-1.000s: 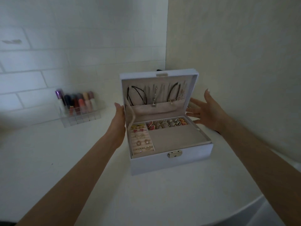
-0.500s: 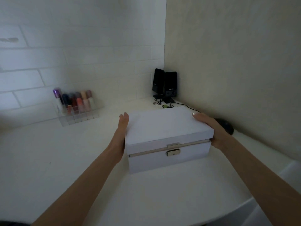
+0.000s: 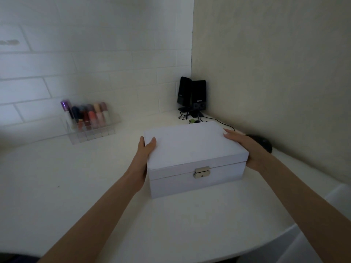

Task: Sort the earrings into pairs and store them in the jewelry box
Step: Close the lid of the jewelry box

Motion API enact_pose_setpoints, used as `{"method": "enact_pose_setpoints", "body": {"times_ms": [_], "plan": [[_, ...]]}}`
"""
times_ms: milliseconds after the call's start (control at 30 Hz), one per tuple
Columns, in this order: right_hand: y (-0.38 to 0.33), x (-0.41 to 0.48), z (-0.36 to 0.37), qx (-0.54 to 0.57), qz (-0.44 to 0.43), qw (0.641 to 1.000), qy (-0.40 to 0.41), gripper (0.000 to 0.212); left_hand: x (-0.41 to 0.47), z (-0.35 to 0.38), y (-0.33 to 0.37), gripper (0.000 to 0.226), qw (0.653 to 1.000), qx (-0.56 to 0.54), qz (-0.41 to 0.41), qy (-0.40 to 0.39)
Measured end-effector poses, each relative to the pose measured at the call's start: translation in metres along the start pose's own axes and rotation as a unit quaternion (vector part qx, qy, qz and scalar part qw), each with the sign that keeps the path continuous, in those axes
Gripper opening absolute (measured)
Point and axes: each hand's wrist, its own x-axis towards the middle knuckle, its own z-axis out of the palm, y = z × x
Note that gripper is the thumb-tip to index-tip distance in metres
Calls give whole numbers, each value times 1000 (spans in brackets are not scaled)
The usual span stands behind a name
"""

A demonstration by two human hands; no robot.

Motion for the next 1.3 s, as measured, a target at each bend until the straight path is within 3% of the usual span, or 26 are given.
{"method": "enact_pose_setpoints", "body": {"times_ms": [67, 167, 233, 333, 433, 633, 800, 933, 1100, 1300], "plan": [[1, -6, -4, 15, 3, 1000, 9, 59, -6, -4, -4, 68, 1000, 6, -10, -10], [6, -18, -7, -11, -10, 1000, -19, 29, -21, -5, -16, 51, 1000, 15, -12, -16], [9, -25, -4, -13, -16, 1000, -8, 22, -29, -2, -22, 54, 1000, 18, -9, -4], [10, -28, 0, -34, -21, 999, 3, 29, -30, 1, -24, 64, 1000, 21, -4, 9], [10, -27, 1, -31, -24, 999, 2, 34, -30, 3, -24, 51, 1000, 21, 3, 11], [-4, -7, 13, 12, -60, 997, -50, 45, -13, 1, 0, 66, 996, 62, 57, 31], [-34, 63, 41, -24, -67, 991, -116, 55, 42, -20, 42, 75, 995, 61, 54, 66], [-38, 127, 56, -74, -51, 980, -176, 84, 79, -50, 61, 76, 986, 140, 82, -26], [-24, 192, 74, -95, -48, 982, -159, 75, 115, -86, 53, 102, 966, 237, 103, -33], [-14, 235, 96, -72, -63, 982, -165, 93, 126, -87, 57, 74, 948, 281, 132, 74]]}}
